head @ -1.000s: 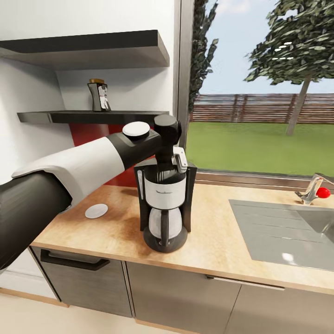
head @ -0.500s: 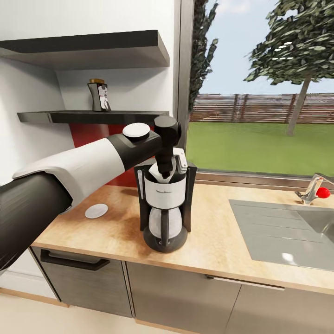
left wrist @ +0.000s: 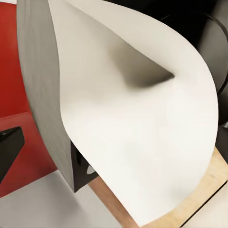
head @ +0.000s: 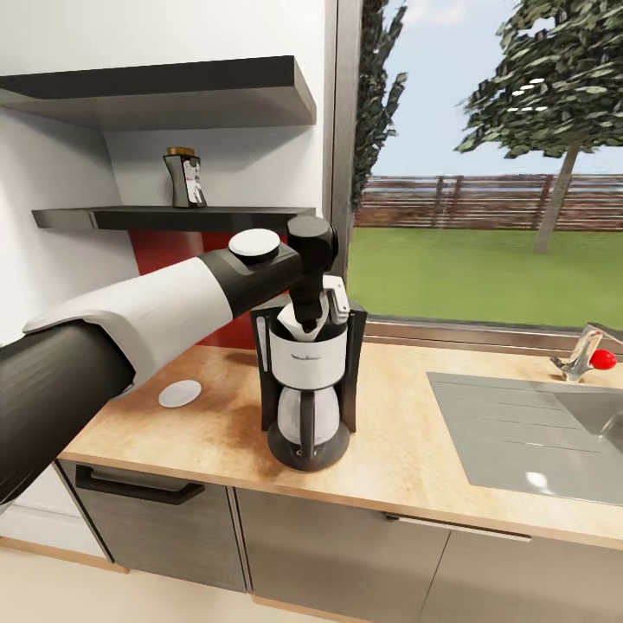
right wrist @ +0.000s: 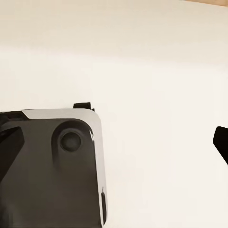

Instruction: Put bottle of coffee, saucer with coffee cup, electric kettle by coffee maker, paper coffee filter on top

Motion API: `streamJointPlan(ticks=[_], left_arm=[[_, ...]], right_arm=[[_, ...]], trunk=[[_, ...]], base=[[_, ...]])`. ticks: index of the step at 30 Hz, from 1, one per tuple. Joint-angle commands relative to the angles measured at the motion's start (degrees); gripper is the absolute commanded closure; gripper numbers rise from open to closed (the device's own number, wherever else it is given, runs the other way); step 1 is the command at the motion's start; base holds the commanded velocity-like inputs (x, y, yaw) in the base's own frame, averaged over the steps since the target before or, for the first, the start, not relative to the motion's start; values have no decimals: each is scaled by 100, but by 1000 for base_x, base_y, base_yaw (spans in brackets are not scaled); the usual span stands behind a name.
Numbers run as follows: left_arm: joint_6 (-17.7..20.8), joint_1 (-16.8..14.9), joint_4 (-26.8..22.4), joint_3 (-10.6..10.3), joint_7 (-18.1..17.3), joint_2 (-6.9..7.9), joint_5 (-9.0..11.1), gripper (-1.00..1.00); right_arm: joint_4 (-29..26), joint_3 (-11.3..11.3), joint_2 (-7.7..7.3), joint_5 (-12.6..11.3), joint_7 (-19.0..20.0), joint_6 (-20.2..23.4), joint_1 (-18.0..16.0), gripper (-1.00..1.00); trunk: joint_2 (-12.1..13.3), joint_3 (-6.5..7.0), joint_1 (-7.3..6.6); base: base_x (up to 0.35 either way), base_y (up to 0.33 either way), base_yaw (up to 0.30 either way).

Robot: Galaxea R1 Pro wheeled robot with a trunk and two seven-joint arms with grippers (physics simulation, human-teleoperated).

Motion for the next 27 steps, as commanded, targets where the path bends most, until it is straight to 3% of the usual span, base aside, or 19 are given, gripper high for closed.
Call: streamJointPlan(ticks=[1, 11, 17, 27], left_arm=[[33, -10, -5, -4, -56, -1, -69, -100], [34, -110, -5, 3, -54, -1, -73, -100], [31, -202, -5, 245, -46, -1, -81, -100], [32, -361, -5, 283, -45, -1, -90, -100]], right_arm=[[3, -30, 3, -1, 7, -21, -3, -100], [3, -29, 3, -1, 11, -21, -3, -100], [3, -29, 1, -1, 9, -20, -3, -100], [3, -21, 4, 8, 8, -23, -3, -100]], trunk=[[-10, -10, 3], [-10, -10, 3], [-10, -10, 3], [-10, -10, 3]], base=[[0, 0, 0], [0, 0, 0], [0, 0, 0], [0, 0, 0]])
